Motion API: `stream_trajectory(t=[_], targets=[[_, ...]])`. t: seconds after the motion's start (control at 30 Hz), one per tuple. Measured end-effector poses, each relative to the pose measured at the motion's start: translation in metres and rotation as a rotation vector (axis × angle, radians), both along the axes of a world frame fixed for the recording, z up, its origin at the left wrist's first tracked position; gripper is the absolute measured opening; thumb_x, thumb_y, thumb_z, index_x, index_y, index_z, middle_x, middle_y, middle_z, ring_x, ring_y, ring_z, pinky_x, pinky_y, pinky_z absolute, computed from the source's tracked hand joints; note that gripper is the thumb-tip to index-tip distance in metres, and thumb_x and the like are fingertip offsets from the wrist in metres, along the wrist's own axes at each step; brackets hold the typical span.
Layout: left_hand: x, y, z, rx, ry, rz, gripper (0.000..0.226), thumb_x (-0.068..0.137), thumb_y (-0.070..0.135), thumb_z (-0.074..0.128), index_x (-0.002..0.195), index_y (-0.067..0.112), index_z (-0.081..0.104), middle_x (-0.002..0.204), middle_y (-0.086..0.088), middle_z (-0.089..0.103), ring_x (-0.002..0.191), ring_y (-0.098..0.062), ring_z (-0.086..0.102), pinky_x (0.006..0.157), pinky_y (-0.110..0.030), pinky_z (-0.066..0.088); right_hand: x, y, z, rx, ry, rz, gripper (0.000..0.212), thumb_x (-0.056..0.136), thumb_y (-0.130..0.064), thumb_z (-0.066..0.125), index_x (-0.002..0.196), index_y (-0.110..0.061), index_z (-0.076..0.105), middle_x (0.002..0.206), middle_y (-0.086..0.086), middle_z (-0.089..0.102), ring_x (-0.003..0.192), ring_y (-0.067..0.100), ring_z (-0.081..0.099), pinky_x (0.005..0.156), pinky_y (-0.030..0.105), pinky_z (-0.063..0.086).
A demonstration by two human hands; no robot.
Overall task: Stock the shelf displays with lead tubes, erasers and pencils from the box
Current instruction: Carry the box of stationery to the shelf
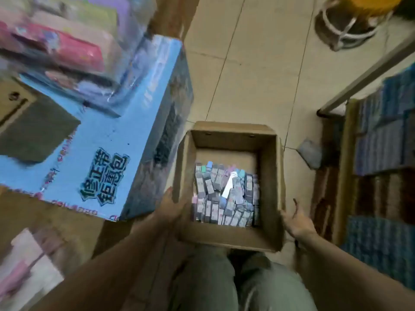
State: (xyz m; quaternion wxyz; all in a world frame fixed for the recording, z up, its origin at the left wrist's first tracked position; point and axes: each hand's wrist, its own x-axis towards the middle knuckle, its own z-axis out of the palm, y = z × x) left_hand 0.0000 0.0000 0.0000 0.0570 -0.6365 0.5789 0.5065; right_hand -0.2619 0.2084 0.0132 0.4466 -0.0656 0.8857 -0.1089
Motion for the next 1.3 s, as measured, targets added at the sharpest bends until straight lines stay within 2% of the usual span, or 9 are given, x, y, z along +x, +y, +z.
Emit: stream_trajectory(t=[0.07,0.13,0.3,0.43,0.9,1.0,1.1,1.2,1.3], targets=[[-0.005,0.0,-0.035,-0.003,0.002,0.014,0.063,0.079,0.042,0.073,0.131,0.017,0.047,0.115,0.0,0.06,0.114,-0.027,0.058,0.093,-0.041,0.051,-0.001,0.005,-0.036,-0.036,0.006,0.033,0.071,0.095,-0.044,0.055,0.152,-0.023,0.018,0.141,0.018,0.05,0.122,0.04,0.053,0.105,0.046,0.042],[-0.009,0.001,-0.056,-0.016,-0.031,-0.015,0.08,0.072,0.056,0.062,0.141,0.023,0.039,0.118,0.002,0.056,0.111,-0.022,0.057,0.095,-0.044,0.05,0.001,0.009,-0.066,-0.129,-0.007,0.01,0.067,0.094,-0.035,0.06,0.149,-0.016,0.026,0.135,0.015,0.055,0.119,0.035,0.056,0.104,0.043,0.043],[-0.004,0.013,-0.083,-0.242,-0.037,-0.114,0.028,0.1,0.026,0.05,0.125,0.014,0.051,0.079,0.017,0.056,0.078,-0.017,0.065,0.057,-0.015,0.041,0.016,0.01,-0.094,-0.2,0.097,-0.005,0.045,0.099,-0.019,0.05,0.143,-0.011,0.04,0.125,0.02,0.062,0.109,0.038,0.06,0.092,0.038,0.046],[-0.009,0.004,-0.051,-0.199,-0.007,-0.099,0.031,0.1,0.018,0.05,0.128,0.008,0.052,0.099,-0.002,0.061,0.092,-0.017,0.059,0.081,-0.027,0.045,0.015,0.001,-0.066,-0.188,0.134,-0.037,0.042,0.098,-0.011,0.051,0.139,-0.005,0.044,0.125,0.022,0.062,0.113,0.04,0.058,0.097,0.04,0.044],[-0.005,-0.015,0.321,-0.31,0.061,0.014,0.04,0.1,0.033,0.047,0.135,0.015,0.053,0.115,-0.006,0.065,0.106,-0.027,0.06,0.093,-0.035,0.047,0.022,-0.022,0.325,-0.329,0.271,-0.023,0.037,0.101,-0.024,0.047,0.137,-0.014,0.043,0.122,0.015,0.064,0.109,0.042,0.06,0.089,0.039,0.046],[0.001,-0.024,0.396,-0.371,0.096,0.007,0.039,0.1,0.033,0.049,0.136,0.018,0.053,0.098,0.012,0.058,0.096,-0.019,0.059,0.082,-0.026,0.04,0.026,-0.027,0.394,-0.369,0.294,-0.006,0.041,0.101,-0.028,0.045,0.141,-0.019,0.041,0.113,0.006,0.066,0.087,0.017,0.067,0.075,0.023,0.047],[0.004,-0.029,0.45,-0.427,0.132,0.048,0.044,0.1,0.035,0.049,0.14,0.017,0.049,0.112,0.001,0.064,0.107,-0.023,0.06,0.087,-0.029,0.042,0.022,-0.036,0.442,-0.405,0.294,0.018,0.042,0.101,-0.031,0.043,0.143,-0.022,0.04,0.097,-0.011,0.061,0.065,-0.006,0.055,0.061,0.013,0.041],[0.002,-0.038,0.488,-0.436,0.14,0.037,0.047,0.1,0.037,0.047,0.141,0.016,0.047,0.12,-0.011,0.065,0.111,-0.031,0.06,0.095,-0.039,0.047,0.016,-0.047,0.48,-0.433,0.319,0.023,0.039,0.102,-0.031,0.044,0.14,-0.023,0.044,0.087,-0.017,0.058,0.074,0.0,0.062,0.064,0.01,0.042],[-0.006,-0.053,0.519,-0.462,0.171,0.019,0.046,0.101,0.035,0.046,0.143,0.016,0.045,0.124,-0.011,0.064,0.113,-0.033,0.058,0.096,-0.038,0.046,0.004,-0.065,0.509,-0.441,0.329,0.027,0.04,0.102,-0.033,0.043,0.14,-0.019,0.045,0.115,0.0,0.064,0.109,0.027,0.061,0.092,0.035,0.047]])
